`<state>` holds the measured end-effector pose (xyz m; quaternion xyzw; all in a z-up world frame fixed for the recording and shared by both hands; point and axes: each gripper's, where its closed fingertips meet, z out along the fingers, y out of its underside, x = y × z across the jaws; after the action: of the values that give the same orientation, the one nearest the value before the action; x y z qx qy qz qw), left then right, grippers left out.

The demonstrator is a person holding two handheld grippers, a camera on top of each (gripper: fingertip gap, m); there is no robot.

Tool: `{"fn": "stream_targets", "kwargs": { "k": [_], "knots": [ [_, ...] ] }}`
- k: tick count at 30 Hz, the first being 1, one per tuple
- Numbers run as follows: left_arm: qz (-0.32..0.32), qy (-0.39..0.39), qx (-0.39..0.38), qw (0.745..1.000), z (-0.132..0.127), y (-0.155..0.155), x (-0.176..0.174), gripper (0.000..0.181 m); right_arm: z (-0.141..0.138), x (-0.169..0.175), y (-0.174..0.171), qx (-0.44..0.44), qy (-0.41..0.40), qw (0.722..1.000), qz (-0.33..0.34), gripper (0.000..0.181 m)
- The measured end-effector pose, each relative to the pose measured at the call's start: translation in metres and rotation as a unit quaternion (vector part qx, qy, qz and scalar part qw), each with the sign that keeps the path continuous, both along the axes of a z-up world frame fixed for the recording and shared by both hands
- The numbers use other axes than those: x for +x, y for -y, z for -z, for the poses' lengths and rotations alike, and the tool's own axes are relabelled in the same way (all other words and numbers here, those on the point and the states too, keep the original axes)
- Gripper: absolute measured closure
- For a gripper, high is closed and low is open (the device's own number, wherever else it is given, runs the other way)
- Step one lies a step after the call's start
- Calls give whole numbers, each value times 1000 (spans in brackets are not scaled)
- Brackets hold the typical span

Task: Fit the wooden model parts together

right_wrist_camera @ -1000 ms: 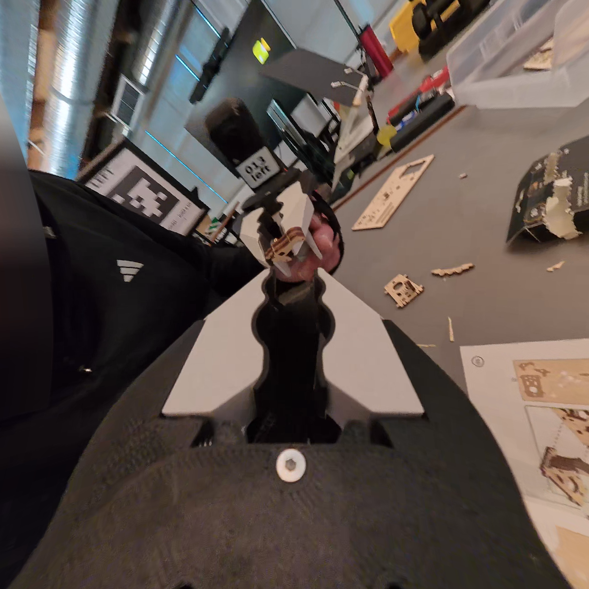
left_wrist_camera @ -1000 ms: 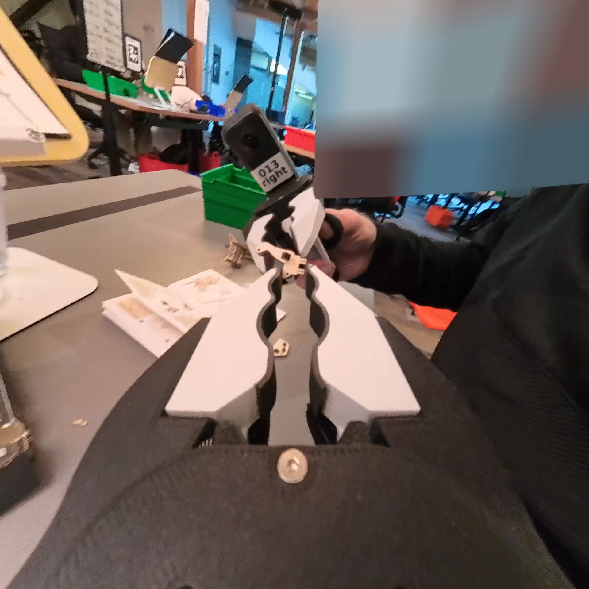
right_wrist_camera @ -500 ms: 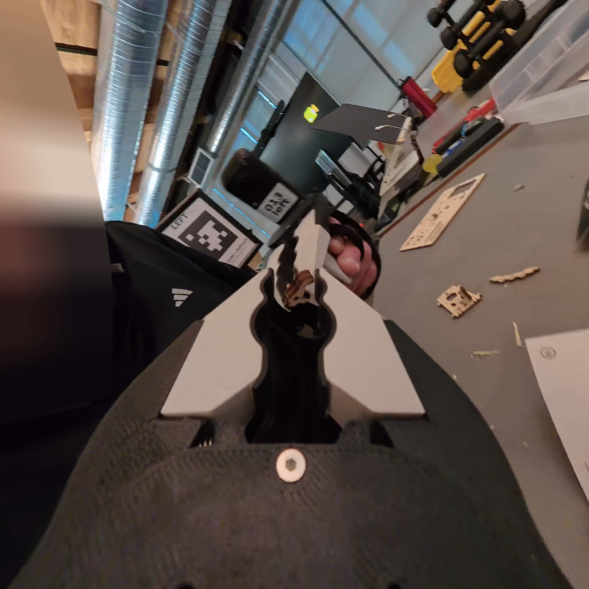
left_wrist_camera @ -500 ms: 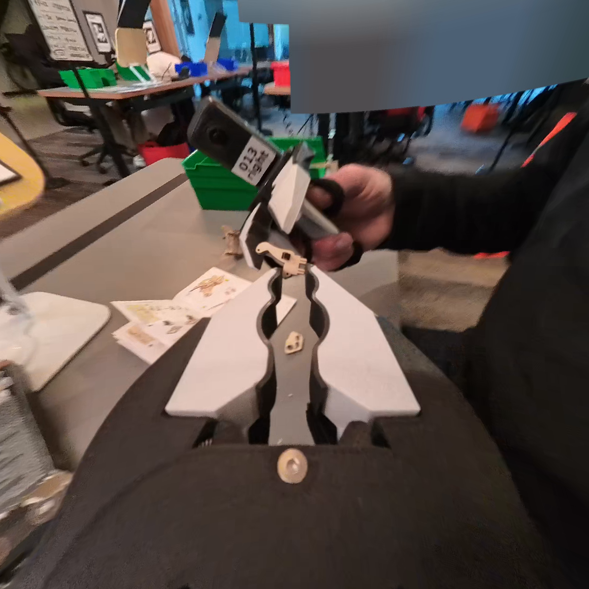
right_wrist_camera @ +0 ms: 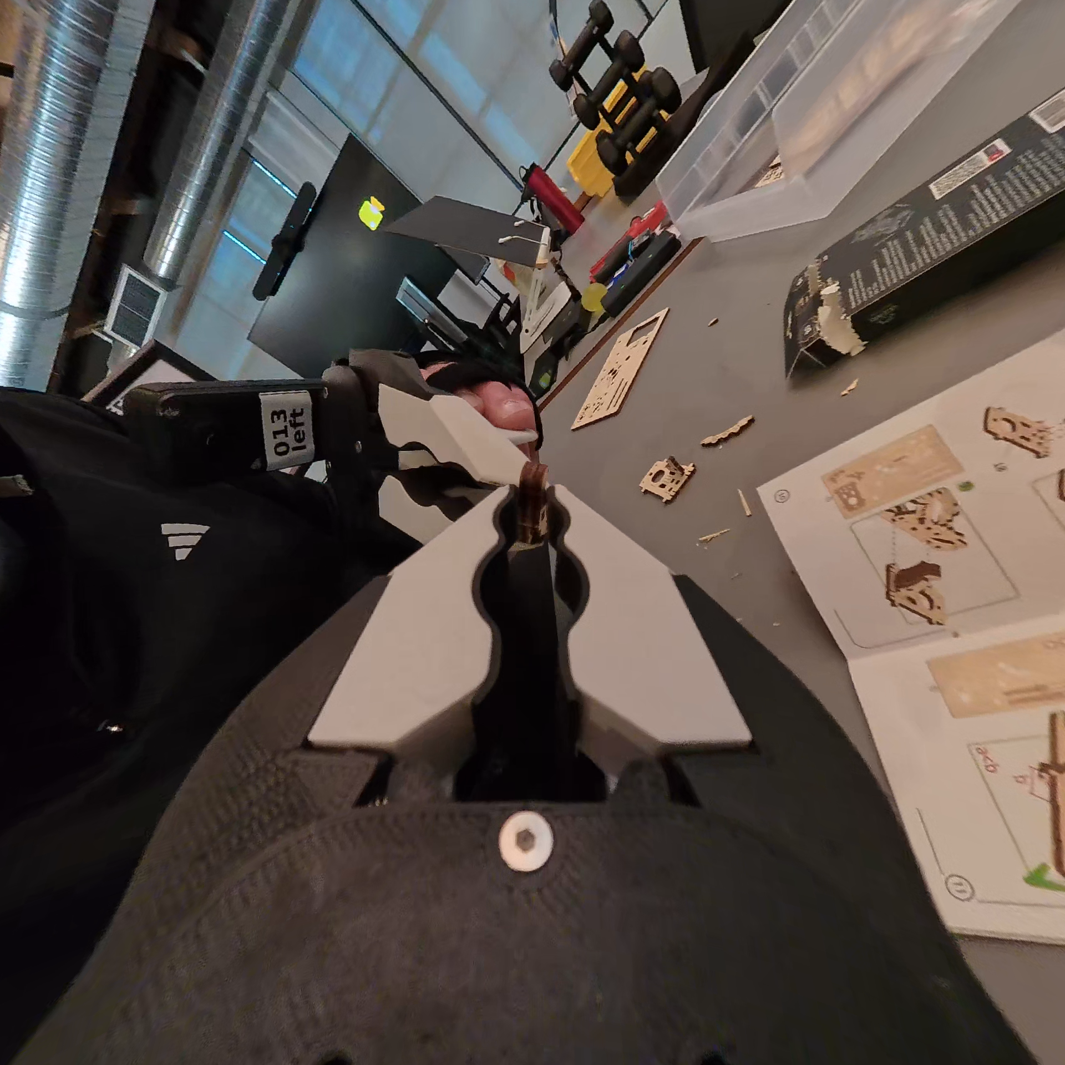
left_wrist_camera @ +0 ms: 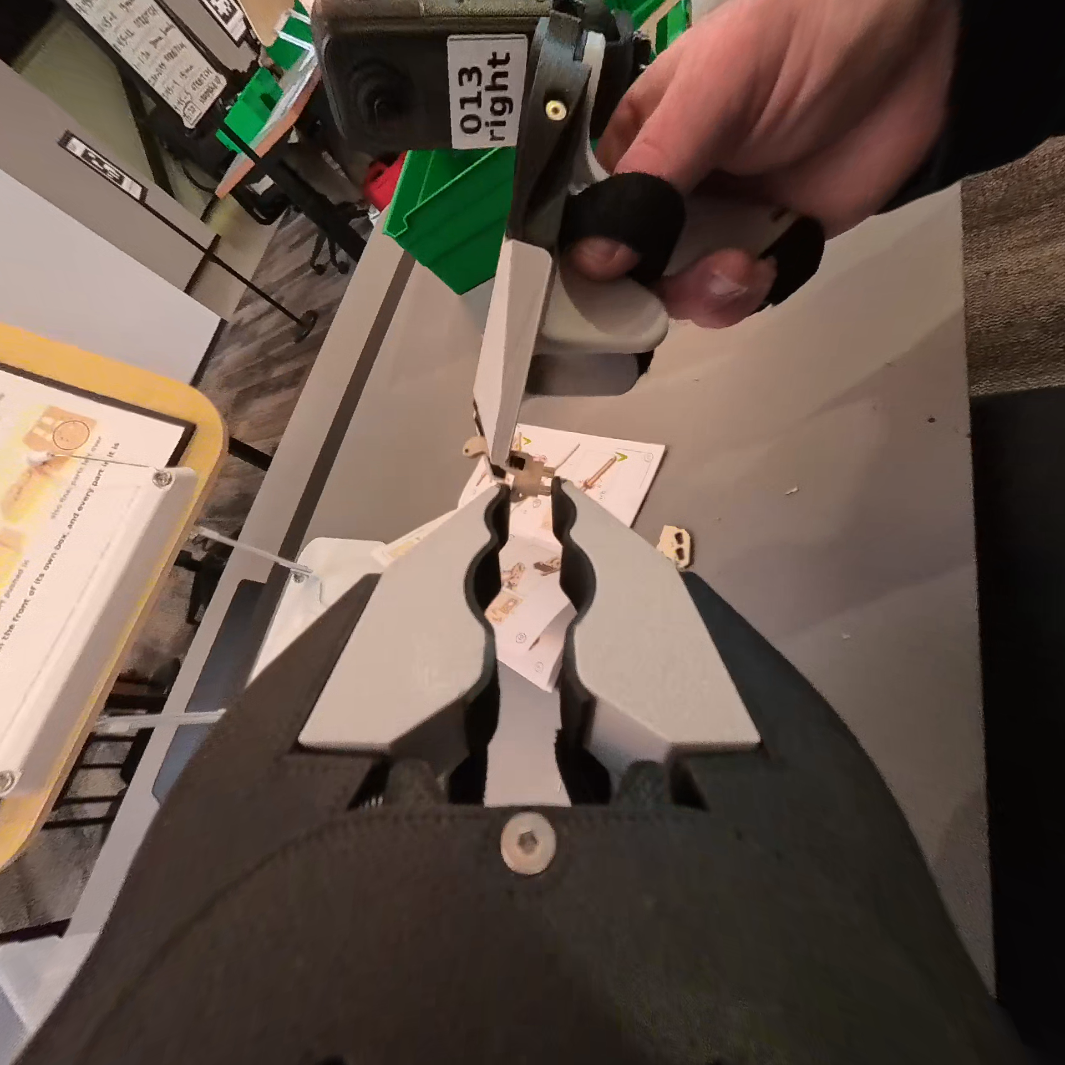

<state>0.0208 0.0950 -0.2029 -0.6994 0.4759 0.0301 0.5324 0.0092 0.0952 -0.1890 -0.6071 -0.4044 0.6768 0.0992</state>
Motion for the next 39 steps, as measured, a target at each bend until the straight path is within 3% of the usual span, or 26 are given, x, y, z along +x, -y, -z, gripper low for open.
{"fn": "stream_targets", "kwargs": {
  "k": [4,7,9,13,20,24,27,31,35,39],
  "knots": [
    [1,27,-22,999,1,-1,2,158,-5,7,-6,1,-27,1000,4,176],
    [16,148,-100,984,-2,3,8,154,-11,15,-6,1,-55,998,-11,176],
    [29,257,-172,951,-5,5,14,155,-11,20,-3,11,-64,998,-23,176],
    [81,431,-270,857,-18,9,24,161,-8,27,5,43,-83,995,-46,176],
    [118,460,-325,818,-10,16,44,174,-9,36,16,47,-115,989,-75,176],
    [109,467,-312,820,-10,13,43,176,-8,36,13,39,-118,990,-71,176],
    [92,449,-290,840,-6,8,36,176,-8,36,6,35,-112,992,-54,163],
    [56,400,-272,874,7,7,23,176,2,44,-6,73,-81,994,-27,163],
    [9,372,-273,887,25,9,3,176,56,54,-17,182,65,981,-11,162],
    [-29,381,-292,877,43,14,-12,176,115,61,-18,309,192,931,-22,151]
  ]
}}
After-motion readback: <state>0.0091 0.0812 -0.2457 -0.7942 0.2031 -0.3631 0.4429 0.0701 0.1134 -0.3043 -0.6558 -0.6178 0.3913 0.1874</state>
